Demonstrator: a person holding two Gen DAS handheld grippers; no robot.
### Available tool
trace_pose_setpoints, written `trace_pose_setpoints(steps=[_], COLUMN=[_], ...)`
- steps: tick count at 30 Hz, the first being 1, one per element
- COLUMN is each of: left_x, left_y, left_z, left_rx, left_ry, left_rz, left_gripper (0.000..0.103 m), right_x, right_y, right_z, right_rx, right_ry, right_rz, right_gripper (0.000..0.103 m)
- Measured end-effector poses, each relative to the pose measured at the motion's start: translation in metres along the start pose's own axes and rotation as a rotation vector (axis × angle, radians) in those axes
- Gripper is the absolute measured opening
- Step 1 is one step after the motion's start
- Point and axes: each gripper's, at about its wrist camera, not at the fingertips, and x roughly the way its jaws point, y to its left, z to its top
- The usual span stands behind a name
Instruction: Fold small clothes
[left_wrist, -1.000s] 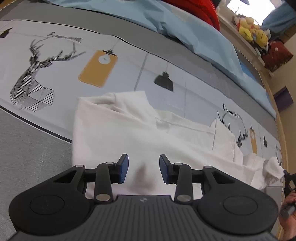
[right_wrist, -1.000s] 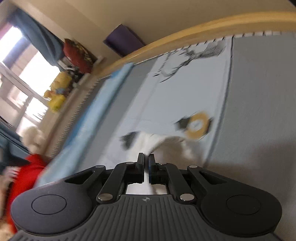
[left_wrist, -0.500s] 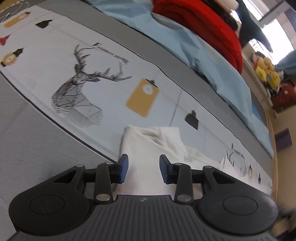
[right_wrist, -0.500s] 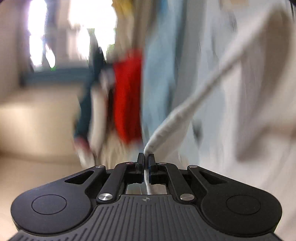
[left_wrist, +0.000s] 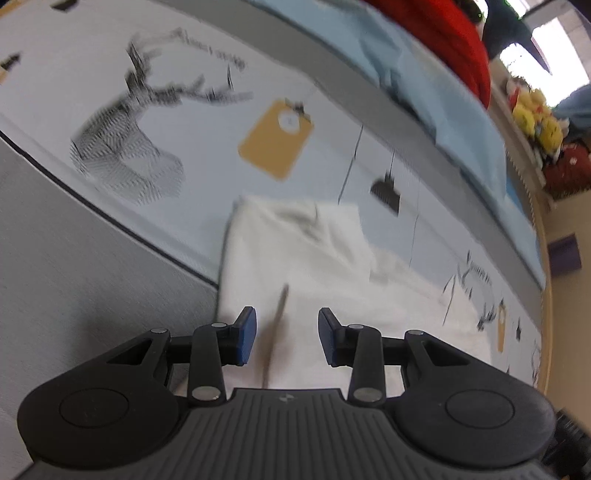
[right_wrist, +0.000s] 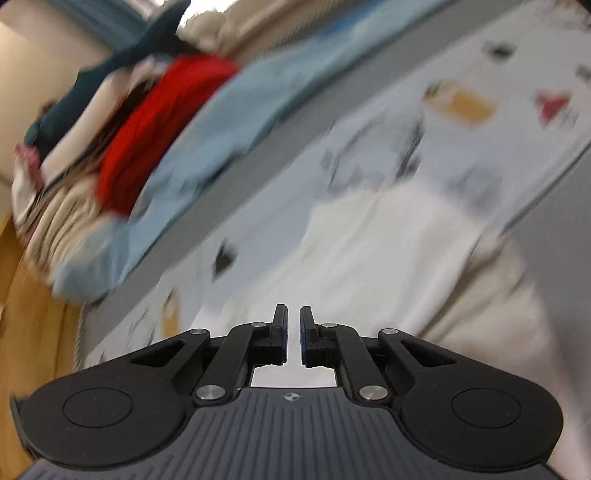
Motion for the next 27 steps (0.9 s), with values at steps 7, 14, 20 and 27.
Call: trace_pose_setpoints(steps=[7,14,20,27], left_x=[0.051,0.028,-0.004,-0.008], left_y=[-0.019,-0.063,-0.037,-0.035], left_z=[-0.021,-0.037,-0.024,-0.020], left_rx=[0.097,0.373,0.283,0.283], left_ry=[0.069,-0.089,-0.168,-0.167], left_rz=[0.099,0.198,0.330,0.316], left_gripper=[0.041,0.005,0.005,0.005], right_x=[-0.019,-0.028,-0.024,-0.001], right_y=[-0.061,-0.097,-0.093,-0.083], right_z=[0.043,0.047,0.047,0.033], right_rx=[0.102,0.206,0.220,0.194], right_ry=[-0.135,-0.164,-0.142,-0.028], right_rz=[-0.119,-0.169,-0.192,-0.212], right_gripper=[0.008,0.008,0.008,0.020])
